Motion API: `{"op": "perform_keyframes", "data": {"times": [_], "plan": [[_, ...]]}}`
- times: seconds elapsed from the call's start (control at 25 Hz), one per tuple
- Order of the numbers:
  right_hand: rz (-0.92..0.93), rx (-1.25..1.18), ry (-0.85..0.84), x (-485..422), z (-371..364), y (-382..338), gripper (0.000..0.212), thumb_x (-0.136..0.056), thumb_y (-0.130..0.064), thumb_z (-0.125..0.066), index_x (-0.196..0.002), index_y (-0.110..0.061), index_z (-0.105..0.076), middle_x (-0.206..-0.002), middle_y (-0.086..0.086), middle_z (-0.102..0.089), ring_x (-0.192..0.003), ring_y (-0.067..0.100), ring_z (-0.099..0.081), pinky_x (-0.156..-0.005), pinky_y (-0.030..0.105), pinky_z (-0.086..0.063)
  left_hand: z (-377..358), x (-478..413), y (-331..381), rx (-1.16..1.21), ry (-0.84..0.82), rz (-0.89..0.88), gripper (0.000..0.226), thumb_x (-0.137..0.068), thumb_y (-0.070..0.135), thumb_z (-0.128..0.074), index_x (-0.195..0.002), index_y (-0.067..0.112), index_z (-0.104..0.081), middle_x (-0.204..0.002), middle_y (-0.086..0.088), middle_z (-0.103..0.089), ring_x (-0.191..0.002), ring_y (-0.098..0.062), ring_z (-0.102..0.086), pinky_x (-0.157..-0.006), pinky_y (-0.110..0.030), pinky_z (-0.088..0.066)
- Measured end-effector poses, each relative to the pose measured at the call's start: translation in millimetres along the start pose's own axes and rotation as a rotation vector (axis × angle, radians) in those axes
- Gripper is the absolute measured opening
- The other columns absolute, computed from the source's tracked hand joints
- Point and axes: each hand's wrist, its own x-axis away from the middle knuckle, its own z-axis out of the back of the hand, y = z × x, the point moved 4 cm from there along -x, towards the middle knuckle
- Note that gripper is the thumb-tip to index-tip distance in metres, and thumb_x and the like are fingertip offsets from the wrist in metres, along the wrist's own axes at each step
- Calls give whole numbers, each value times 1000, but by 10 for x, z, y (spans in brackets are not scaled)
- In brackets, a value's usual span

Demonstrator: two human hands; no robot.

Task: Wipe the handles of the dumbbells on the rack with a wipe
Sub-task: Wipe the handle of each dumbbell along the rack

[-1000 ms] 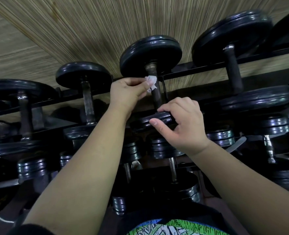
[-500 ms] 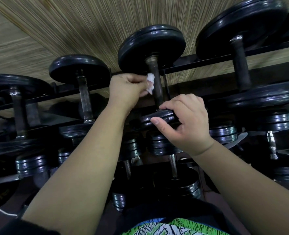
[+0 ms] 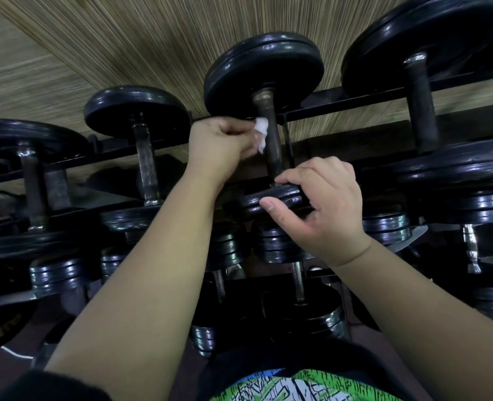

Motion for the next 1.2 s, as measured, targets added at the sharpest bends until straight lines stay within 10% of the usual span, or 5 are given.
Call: {"op": "perform_keyframes", "data": {"times": [0.48, 0.68, 1.04, 1.2], "plan": [[-6, -23, -25, -2, 25, 6, 38, -88, -51, -73, -95, -13, -74, -91, -2, -69, -86, 17, -61, -89, 31, -37, -121, -56, 203, -27, 161, -44, 7, -85, 8, -85, -83, 8, -78, -73, -4, -77, -68, -14, -77, -71, -28, -64], [-9, -48, -39, 0, 18, 13, 38, -89, -51, -72, -96, -14, -74, -92, -3, -69, -86, 18, -62, -89, 31, -37, 30, 386, -107, -408, -92, 109, 8, -78, 10, -88, -84, 13, -83, -82, -1, -80, -78, -12, -74, -77, -30, -61], [-22, -28, -58, -7, 20, 5, 37, -89, -52, -69, -94, -16, -73, -90, -4, -68, -87, 17, -60, -89, 32, -37, -129, -103, 327, -16, 196, 50, 16, -79, -6, -85, -80, 7, -76, -82, -9, -76, -74, -18, -77, -64, -28, -64], [-17, -35, -57, 2, 19, 7, 36, -89, -51, -70, -94, -16, -73, -90, -5, -68, -87, 17, -61, -89, 34, -39, -78, 183, 86, -155, -39, 126, 15, -79, -9, -80, -76, 4, -75, -73, -3, -78, -64, -11, -74, -61, -25, -62]]}}
